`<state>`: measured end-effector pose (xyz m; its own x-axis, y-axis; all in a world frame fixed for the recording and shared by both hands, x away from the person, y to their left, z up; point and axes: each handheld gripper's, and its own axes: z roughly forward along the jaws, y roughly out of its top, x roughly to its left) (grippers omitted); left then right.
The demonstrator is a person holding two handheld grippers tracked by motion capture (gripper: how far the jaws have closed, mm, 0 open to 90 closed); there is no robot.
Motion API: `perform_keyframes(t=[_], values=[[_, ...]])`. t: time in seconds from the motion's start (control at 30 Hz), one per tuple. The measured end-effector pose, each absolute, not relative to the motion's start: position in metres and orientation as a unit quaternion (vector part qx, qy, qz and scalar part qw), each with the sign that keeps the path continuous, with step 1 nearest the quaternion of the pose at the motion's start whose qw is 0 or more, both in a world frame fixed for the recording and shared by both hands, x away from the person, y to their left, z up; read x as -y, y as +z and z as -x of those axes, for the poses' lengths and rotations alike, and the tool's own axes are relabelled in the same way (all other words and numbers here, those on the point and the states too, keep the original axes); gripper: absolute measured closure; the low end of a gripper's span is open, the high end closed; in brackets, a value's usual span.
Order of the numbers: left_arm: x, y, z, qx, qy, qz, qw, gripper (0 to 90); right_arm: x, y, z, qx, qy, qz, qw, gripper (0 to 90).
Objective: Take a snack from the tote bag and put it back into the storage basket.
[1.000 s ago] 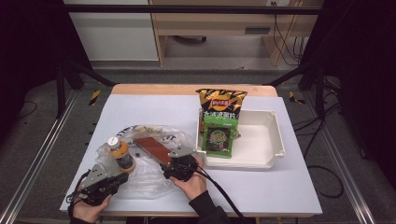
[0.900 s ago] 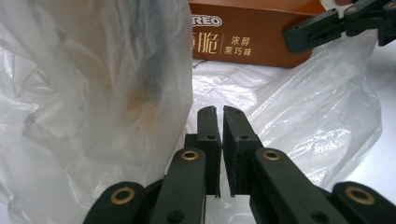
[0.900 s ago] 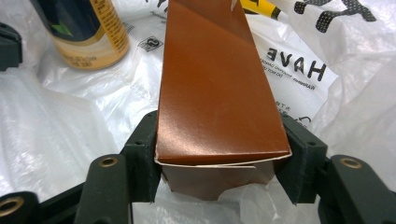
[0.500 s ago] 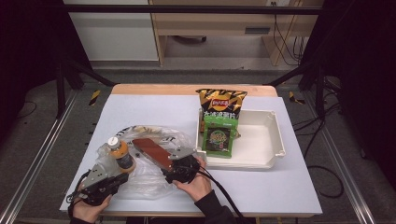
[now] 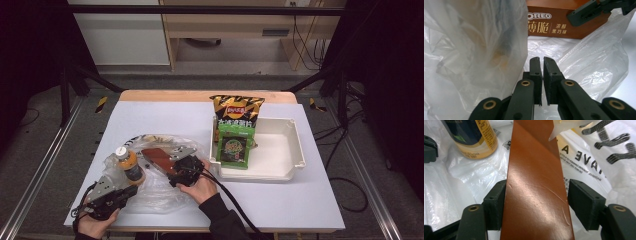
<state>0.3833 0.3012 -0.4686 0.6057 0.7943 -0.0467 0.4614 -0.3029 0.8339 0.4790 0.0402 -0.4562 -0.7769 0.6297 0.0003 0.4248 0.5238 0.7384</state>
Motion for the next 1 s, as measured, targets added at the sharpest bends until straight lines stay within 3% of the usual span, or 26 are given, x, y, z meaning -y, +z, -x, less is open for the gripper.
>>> perform_keyframes(t=[0.33,0.53,1.0], values=[[-0.301,-0.469,-0.383,-0.401,0.192,-0.784,0.433,85.2,-0.044,-0.456,-0.482,-0.871,0.367,-0.302,0.126,42.9],[-0.301,-0.469,-0.383,-0.401,0.192,-0.784,0.434,85.2,-0.046,-0.452,-0.48,-0.873,0.36,-0.298,0.14,43.7],[-0.301,-0.469,-0.383,-0.4,0.192,-0.785,0.432,85.3,-0.042,-0.426,-0.474,-0.862,0.406,-0.285,0.105,43.8]])
